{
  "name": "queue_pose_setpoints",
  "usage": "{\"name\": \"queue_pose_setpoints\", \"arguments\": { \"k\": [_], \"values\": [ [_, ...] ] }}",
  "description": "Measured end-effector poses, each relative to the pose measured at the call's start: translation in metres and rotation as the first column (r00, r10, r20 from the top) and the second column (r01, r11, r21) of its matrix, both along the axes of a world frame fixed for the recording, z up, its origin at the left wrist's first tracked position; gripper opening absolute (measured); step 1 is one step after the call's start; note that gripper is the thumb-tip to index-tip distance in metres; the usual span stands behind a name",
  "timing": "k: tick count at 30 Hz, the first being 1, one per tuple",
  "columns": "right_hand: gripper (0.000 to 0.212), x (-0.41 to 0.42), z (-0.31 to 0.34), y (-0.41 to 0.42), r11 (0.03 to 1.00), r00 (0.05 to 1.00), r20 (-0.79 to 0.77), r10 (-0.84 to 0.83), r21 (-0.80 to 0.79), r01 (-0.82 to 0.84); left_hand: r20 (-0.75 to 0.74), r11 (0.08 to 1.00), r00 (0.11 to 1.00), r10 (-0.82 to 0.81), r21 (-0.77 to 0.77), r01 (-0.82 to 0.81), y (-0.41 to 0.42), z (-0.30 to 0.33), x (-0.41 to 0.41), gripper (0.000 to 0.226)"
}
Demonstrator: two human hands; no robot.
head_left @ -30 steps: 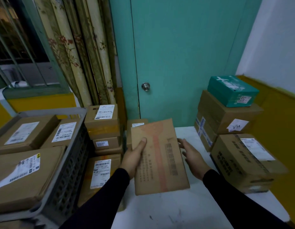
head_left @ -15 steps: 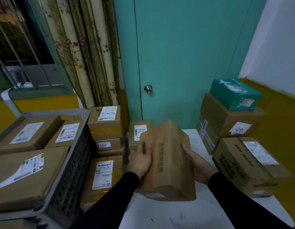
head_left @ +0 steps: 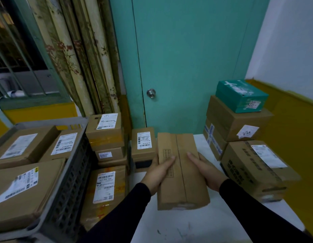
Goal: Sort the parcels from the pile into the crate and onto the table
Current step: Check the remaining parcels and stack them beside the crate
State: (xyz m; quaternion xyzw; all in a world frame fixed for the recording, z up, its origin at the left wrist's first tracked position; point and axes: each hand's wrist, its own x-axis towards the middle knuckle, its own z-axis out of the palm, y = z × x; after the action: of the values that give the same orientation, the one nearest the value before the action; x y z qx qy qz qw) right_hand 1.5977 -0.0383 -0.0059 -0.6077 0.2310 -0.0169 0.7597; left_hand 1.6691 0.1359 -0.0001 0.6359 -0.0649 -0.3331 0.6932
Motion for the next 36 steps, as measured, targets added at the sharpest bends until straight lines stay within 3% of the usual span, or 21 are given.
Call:
{"name": "queue_pose_setpoints", "arguments": {
  "k": [3, 12, 24, 28, 30, 33, 36],
  "values": [
    [0.056, 0.003, 0.005, 0.007, 0.998, 1.000, 0.022, 0.002, 0.055, -0.003, -0.025, 0.999, 0.999, 0.044, -0.004, -0.044, 0.000, 0.001, 0.002, 0.056],
    [0.048, 0.005, 0.000, 0.023, 0.997, 0.998, 0.056, -0.039, 0.074, 0.035, 0.090, 0.995, 0.995, 0.053, 0.081, -0.061, 0.007, 0.006, 0.000, 0.027],
    [0.054, 0.008, -0.006, 0.023, 0.999, 0.997, 0.067, -0.037, 0.043, 0.034, 0.104, 0.992, 0.993, 0.062, 0.099, -0.073, 0.010, 0.003, 0.003, 0.043],
    [0.045, 0.007, -0.005, 0.020, 0.997, 0.998, 0.044, -0.040, 0.065, 0.037, 0.136, 0.994, 0.990, 0.039, 0.095, -0.052, 0.012, 0.002, 0.003, 0.045],
    [0.056, 0.006, -0.001, 0.016, 0.994, 0.998, -0.021, -0.065, 0.092, 0.066, 0.135, 0.994, 0.989, 0.061, 0.081, -0.073, 0.013, 0.002, 0.007, 0.046],
    [0.048, 0.006, -0.006, 0.003, 0.990, 0.990, -0.010, -0.143, 0.007, 0.143, 0.026, 0.989, 0.989, 0.144, 0.013, -0.144, 0.017, 0.009, 0.016, 0.044],
    [0.058, 0.003, -0.005, 0.005, 0.987, 0.995, 0.003, -0.095, -0.130, 0.094, -0.028, 0.992, 0.992, 0.125, -0.024, -0.126, 0.018, 0.015, 0.022, 0.041]
  ]
}}
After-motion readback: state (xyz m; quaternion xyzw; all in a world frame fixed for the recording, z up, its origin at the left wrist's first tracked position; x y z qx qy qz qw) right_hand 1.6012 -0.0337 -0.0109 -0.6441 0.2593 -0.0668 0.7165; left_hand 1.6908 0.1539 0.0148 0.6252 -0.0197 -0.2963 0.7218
